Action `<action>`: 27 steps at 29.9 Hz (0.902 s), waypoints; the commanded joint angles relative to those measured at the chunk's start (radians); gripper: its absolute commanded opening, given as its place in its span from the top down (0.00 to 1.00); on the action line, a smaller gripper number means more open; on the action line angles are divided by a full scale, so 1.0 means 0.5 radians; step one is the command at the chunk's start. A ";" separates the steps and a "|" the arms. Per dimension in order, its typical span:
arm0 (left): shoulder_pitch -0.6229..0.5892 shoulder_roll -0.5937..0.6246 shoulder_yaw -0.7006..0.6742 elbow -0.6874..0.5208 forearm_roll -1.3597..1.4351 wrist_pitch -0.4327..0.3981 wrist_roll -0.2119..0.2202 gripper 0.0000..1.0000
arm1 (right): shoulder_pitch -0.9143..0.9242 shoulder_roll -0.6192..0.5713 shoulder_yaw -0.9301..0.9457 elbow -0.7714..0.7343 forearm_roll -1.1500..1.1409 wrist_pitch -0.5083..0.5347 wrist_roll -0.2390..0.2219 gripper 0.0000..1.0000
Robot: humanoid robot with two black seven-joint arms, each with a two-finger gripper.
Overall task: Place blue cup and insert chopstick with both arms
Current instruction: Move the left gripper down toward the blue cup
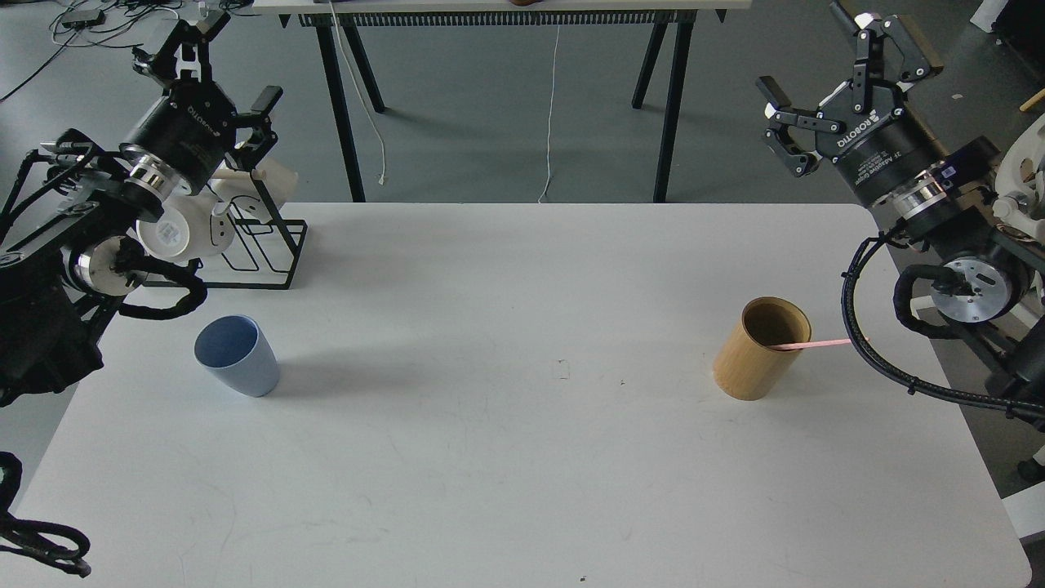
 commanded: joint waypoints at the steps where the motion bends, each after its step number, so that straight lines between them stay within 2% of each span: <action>1: 0.000 0.050 -0.009 -0.068 -0.013 0.000 0.000 0.01 | -0.011 0.003 0.002 0.000 0.000 0.000 0.000 0.05; 12: -0.043 0.185 -0.048 -0.080 -0.010 0.000 0.000 0.01 | -0.079 0.003 0.122 0.003 0.000 0.000 0.000 0.05; 17: -0.147 0.243 -0.033 -0.218 0.012 0.000 0.000 0.01 | -0.082 0.006 0.134 0.006 0.000 0.000 0.000 0.05; 23: -0.324 0.718 0.000 -0.620 0.361 0.000 0.000 0.01 | -0.088 0.003 0.149 0.003 0.000 0.000 0.000 0.05; 27: -0.521 1.046 0.257 -0.877 0.686 0.000 0.000 0.01 | -0.094 0.003 0.177 0.003 0.000 0.000 0.000 0.05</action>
